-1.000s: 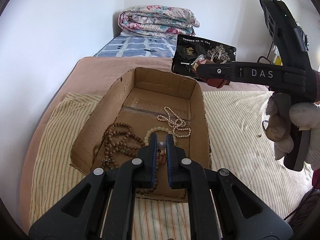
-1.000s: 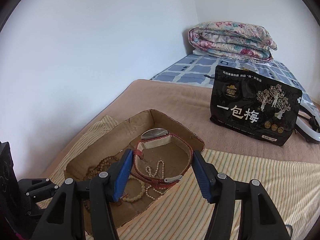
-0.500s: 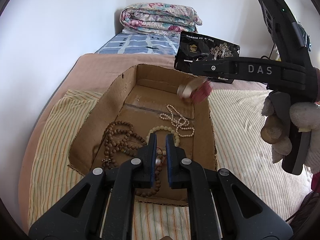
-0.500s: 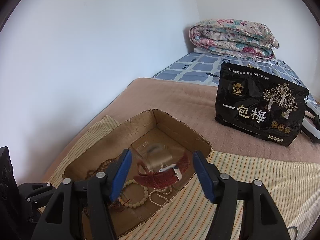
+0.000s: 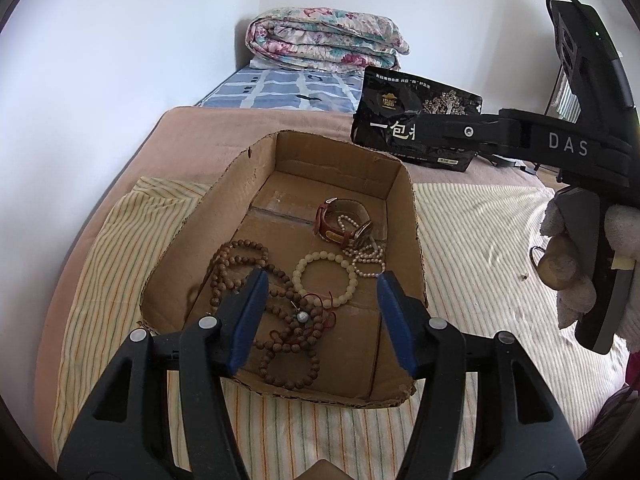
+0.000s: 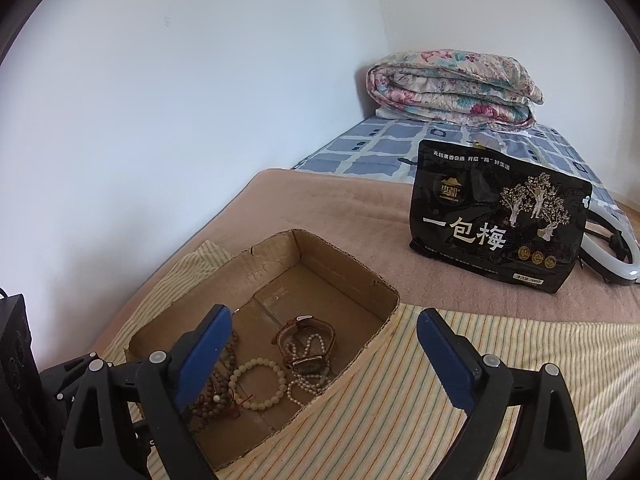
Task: Organize jewelry
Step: 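Open the left tool over the box while the right tool releases the watch inside, then move the left tool to the second pearl bead while the right tool approaches the dark blue bangle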
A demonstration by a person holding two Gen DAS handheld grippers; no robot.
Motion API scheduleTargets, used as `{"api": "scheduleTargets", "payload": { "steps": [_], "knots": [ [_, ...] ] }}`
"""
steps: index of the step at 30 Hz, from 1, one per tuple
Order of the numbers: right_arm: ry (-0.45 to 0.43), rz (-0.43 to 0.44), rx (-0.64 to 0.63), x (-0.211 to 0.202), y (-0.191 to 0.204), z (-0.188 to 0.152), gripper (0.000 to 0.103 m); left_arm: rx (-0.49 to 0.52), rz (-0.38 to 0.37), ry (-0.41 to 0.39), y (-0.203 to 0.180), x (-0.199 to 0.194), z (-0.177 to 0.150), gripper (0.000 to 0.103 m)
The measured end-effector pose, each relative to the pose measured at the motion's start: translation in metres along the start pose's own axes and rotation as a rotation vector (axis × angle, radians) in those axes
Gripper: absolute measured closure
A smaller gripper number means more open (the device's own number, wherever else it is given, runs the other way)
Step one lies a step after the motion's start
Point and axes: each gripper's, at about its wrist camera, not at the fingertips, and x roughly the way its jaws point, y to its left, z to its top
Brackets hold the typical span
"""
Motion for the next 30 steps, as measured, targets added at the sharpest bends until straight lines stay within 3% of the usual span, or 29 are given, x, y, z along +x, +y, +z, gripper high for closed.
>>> {"api": "scheduleTargets", "payload": {
  "steps": [12, 30],
  "knots": [
    [-0.032, -0.048, -0.006, -0.035, -0.024, -0.01, 0.001, 0.04, -0.006, -0.024, -0.026, -0.011, 0.001, 0.045],
    [-0.056, -0.112, 0.078, -0.095, -0.097, -0.041, 0.0, 0.077, -0.046, -0.038, -0.073, -0.021, 0.002, 0.045]
  ]
}}
